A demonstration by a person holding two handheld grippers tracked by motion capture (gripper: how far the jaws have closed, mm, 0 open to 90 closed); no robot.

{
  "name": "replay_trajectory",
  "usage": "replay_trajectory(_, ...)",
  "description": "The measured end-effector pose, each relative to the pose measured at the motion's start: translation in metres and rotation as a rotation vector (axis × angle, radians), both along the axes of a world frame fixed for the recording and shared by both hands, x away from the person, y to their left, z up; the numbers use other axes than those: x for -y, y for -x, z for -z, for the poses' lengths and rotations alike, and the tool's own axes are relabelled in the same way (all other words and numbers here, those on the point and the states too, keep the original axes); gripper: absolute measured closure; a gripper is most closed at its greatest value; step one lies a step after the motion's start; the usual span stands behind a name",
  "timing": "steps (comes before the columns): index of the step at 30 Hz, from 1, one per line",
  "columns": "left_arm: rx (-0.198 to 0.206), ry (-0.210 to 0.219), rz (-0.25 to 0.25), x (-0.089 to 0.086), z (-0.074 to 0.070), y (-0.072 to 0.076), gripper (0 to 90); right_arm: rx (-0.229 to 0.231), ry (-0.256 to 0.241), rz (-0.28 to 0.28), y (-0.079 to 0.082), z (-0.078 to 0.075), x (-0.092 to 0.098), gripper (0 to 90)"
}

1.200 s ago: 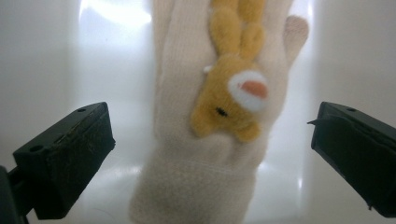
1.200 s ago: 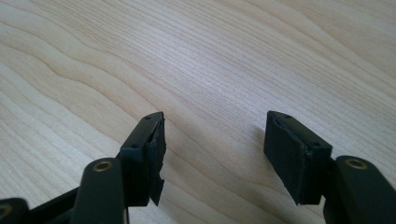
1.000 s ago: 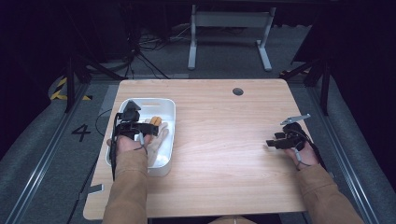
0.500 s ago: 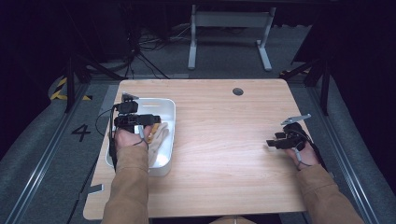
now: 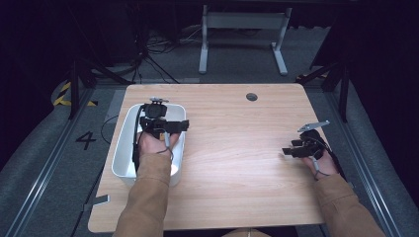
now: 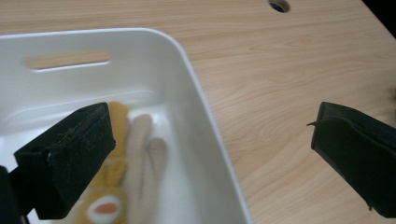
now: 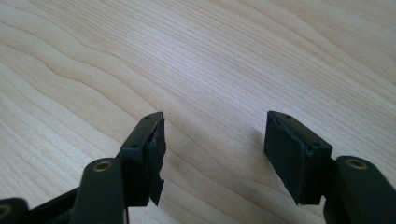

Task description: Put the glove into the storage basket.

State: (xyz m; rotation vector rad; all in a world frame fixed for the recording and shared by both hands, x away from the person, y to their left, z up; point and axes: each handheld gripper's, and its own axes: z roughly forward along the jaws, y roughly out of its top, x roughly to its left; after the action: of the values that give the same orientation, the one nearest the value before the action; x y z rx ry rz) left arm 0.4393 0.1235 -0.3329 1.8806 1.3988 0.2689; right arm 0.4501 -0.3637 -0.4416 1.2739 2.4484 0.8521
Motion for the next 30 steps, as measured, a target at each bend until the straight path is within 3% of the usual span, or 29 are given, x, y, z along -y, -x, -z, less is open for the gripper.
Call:
replay_trajectory(1, -0.003, 0.005, 0.021, 0.005, -0.001, 0.001, 0.0, 0.002, 0.001, 0.001, 0.000, 0.000, 0.000, 38.9)
replay_trajectory(6, 0.066, 0.048, 0.138, 0.029, -0.009, 0.011, 1.9, -0.002, 0.004, -0.003, -0.001, 0.001, 0.001, 38.9)
replay_trajectory(10, 0.075, 0.074, 0.289, 0.049, -0.009, 0.016, 1.8, 0.006, 0.011, -0.009, -0.001, 0.001, 0.000, 38.9)
replay_trajectory(13, 0.082, 0.043, 0.388, 0.062, -0.006, 0.022, 1.5, 0.010, 0.010, -0.017, -0.001, 0.001, -0.002, 38.9)
replay_trajectory(19, 0.084, 0.070, 0.476, 0.079, 0.003, 0.029, 1.3, 0.013, 0.020, -0.021, 0.000, 0.000, -0.004, 38.9)
replay_trajectory(25, 0.098, 0.048, 0.540, 0.097, 0.015, 0.036, 1.0, 0.015, 0.024, -0.029, 0.000, 0.001, -0.005, 38.9)
replay_trajectory(30, 0.118, 0.087, 0.577, 0.105, 0.021, 0.044, 0.7, 0.018, 0.025, -0.035, 0.000, 0.000, -0.005, 38.9)
